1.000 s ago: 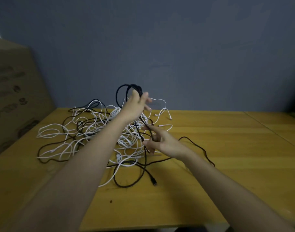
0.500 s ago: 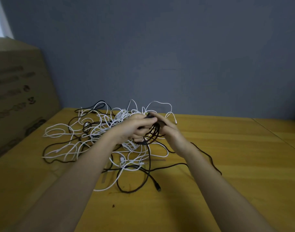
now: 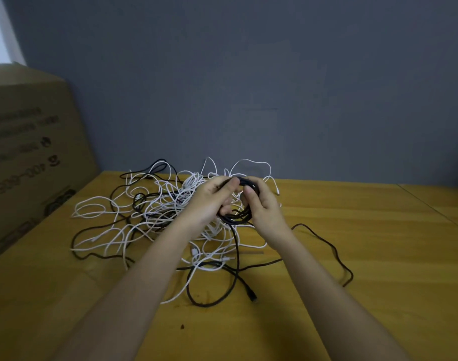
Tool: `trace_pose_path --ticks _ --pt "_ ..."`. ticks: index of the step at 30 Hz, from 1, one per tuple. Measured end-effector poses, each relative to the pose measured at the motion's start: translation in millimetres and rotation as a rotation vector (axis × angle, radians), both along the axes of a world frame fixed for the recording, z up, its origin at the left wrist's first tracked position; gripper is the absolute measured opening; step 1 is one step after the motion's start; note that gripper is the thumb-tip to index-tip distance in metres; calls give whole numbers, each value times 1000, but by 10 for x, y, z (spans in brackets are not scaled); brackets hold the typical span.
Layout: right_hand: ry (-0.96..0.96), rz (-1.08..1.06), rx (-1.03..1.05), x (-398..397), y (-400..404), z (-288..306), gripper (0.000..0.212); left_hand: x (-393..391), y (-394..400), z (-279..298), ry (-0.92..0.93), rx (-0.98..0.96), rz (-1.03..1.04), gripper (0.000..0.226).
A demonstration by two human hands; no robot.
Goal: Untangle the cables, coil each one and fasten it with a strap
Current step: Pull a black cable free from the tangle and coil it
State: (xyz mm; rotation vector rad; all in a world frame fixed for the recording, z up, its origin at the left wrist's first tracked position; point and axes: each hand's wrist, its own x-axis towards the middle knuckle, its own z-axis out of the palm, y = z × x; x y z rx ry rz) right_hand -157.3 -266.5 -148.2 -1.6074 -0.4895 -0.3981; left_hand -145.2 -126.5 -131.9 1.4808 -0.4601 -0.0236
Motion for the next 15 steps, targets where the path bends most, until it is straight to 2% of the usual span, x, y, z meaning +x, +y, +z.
trace_pose_path --ticks 4,9,15 --pt "82 68 35 34 -98 -44 14 -31 -50 9 40 -88 41 33" --pt "202 160 -161 168 -219 -189 15 128 91 205 16 -160 199 29" --pt "298 41 -396 561 -137 -174 19 292 138 500 23 -304 251 32"
